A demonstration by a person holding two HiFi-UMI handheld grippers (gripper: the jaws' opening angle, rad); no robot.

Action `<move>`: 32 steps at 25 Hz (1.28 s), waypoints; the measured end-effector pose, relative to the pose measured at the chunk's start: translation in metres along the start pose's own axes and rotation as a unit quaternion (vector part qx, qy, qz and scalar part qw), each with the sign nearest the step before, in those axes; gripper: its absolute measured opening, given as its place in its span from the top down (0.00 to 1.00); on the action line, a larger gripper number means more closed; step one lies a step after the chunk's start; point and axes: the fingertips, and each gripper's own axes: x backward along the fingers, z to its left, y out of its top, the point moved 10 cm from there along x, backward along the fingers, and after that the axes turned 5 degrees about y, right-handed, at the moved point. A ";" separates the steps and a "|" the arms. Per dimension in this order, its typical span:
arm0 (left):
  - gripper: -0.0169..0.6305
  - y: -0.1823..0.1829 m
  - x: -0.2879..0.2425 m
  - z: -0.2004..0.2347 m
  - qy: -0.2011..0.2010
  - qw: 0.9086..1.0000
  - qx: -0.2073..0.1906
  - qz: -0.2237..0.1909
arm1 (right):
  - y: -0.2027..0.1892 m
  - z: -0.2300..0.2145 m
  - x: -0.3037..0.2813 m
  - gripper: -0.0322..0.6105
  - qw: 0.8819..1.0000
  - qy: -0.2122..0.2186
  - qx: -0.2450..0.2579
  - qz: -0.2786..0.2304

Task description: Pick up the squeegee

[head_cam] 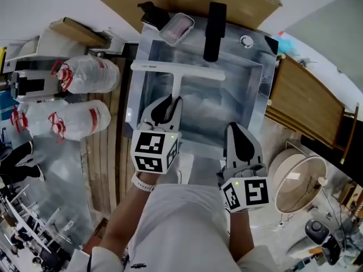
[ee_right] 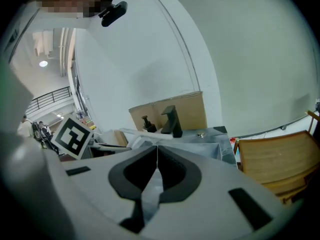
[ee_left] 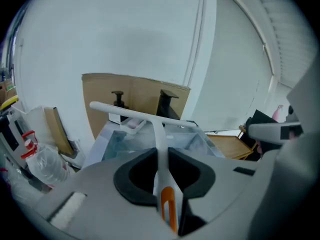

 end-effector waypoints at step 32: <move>0.87 0.021 0.223 0.041 0.020 0.989 0.003 -0.145 | 0.065 0.116 0.079 0.94 0.983 0.011 0.166 -0.071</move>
